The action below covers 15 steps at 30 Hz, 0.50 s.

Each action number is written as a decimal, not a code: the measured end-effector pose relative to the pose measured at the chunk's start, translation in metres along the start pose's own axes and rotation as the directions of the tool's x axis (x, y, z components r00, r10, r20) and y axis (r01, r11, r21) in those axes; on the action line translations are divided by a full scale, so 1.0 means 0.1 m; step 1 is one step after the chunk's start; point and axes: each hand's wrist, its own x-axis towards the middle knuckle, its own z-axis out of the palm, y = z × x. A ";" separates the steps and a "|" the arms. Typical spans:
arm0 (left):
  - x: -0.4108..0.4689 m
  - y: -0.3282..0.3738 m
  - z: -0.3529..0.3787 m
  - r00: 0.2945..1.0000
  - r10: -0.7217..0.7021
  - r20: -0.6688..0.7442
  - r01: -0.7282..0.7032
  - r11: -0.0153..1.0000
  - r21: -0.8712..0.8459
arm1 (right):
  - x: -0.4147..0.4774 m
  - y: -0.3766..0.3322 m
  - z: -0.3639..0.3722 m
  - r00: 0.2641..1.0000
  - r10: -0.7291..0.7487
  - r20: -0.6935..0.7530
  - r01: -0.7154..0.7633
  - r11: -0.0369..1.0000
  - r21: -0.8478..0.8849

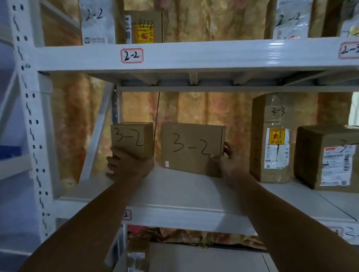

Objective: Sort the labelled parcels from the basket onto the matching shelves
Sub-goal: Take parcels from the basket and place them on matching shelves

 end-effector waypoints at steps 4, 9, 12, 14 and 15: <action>0.16 -0.01 0.08 0.998 -0.048 0.042 0.051 0.997 -0.061 | 0.31 0.19 0.11 1.000 0.024 0.018 -0.025 0.999 0.021; 0.29 -0.16 0.03 0.993 0.057 0.100 -0.051 0.997 -0.065 | 0.32 0.17 0.32 0.998 0.041 0.051 -0.041 0.999 0.009; 0.26 -0.23 -0.07 0.990 0.087 0.111 -0.080 0.994 -0.069 | 0.23 0.13 0.56 0.996 0.016 0.082 -0.014 1.000 -0.017; 0.22 -0.26 -0.15 0.988 0.100 0.115 -0.092 0.993 -0.074 | 0.13 0.09 0.75 0.995 0.006 0.104 -0.003 1.000 -0.025; 0.18 -0.26 -0.19 0.987 0.106 0.118 -0.097 0.992 -0.076 | 0.08 0.09 0.84 0.994 0.002 0.114 0.000 1.000 -0.022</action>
